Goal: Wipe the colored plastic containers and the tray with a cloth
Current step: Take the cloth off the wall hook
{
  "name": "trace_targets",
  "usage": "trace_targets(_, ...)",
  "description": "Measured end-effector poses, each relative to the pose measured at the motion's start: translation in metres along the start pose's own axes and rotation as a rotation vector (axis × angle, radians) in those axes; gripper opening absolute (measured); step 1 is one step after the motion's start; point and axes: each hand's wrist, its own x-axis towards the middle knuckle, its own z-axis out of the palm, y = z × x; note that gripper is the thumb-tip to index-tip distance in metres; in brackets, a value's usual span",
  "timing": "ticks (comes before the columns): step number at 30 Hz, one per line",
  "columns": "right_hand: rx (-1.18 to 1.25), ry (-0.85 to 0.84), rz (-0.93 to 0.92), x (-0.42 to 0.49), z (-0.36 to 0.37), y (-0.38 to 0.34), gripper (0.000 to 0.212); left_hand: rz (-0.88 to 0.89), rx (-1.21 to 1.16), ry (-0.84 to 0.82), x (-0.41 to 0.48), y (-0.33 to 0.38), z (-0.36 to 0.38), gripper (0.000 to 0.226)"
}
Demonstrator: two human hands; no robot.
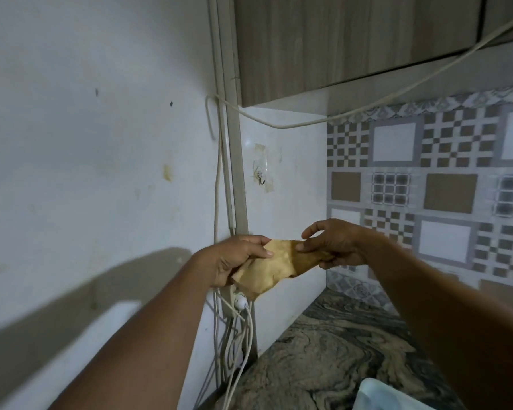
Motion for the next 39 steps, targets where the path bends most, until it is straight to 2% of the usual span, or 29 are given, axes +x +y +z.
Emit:
trace_targets(4, 0.063, 0.094, 0.016, -0.022, 0.015, 0.031, 0.039, 0.006, -0.012, -0.048, -0.011, -0.003, 0.020, 0.016)
trace_targets(7, 0.178, 0.186, 0.136, -0.033, 0.023, 0.046, 0.047, 0.044, -0.043, 0.011, -0.009, -0.003, 0.036, 0.014)
trace_targets(9, 0.273, 0.110, 0.245, -0.041, 0.025, 0.053, 0.055, 0.083, -0.059, 0.054, -0.005, -0.002, 0.045, 0.014)
trace_targets(11, 0.335, -0.004, 0.280, -0.045, 0.026, 0.060, 0.059, 0.114, -0.076, 0.092, -0.002, 0.000, 0.052, 0.013)
trace_targets(14, 0.459, -0.020, 0.194, -0.049, 0.021, 0.064, 0.048, 0.125, -0.025, 0.137, 0.003, 0.004, 0.065, 0.009)
trace_targets(18, 0.564, 0.124, 0.037, -0.052, 0.009, 0.058, 0.016, 0.132, -0.006, 0.169, 0.010, 0.006, 0.071, 0.006)
trace_targets(20, 0.538, 0.216, -0.041, -0.053, 0.002, 0.055, 0.006, 0.160, 0.003, 0.196, 0.014, 0.003, 0.074, 0.010)
trace_targets(22, 0.498, 0.268, -0.079, -0.059, -0.004, 0.051, 0.012, 0.207, 0.029, 0.269, 0.017, -0.001, 0.080, 0.011)
trace_targets(25, 0.401, 0.245, -0.104, -0.067, -0.012, 0.047, 0.021, 0.284, 0.152, 0.366, 0.019, -0.004, 0.086, 0.013)
trace_targets(27, 0.247, 0.239, -0.101, -0.068, -0.017, 0.044, 0.019, 0.315, 0.213, 0.357, 0.019, -0.004, 0.088, 0.017)
trace_targets(30, -0.109, 0.306, -0.073, -0.070, -0.021, 0.040, 0.008, 0.355, 0.260, 0.359, 0.018, -0.002, 0.094, 0.014)
trace_targets(34, -0.323, 0.329, -0.064, -0.076, -0.027, 0.046, 0.007, 0.375, 0.243, 0.348, 0.021, -0.008, 0.105, 0.013)
trace_targets(36, -0.340, 0.281, -0.057, -0.080, -0.032, 0.054, 0.008, 0.367, 0.226, 0.317, 0.024, -0.012, 0.110, 0.015)
trace_targets(39, -0.274, 0.141, 0.000, -0.090, -0.034, 0.070, 0.029, 0.352, 0.206, 0.251, 0.025, -0.020, 0.127, 0.019)
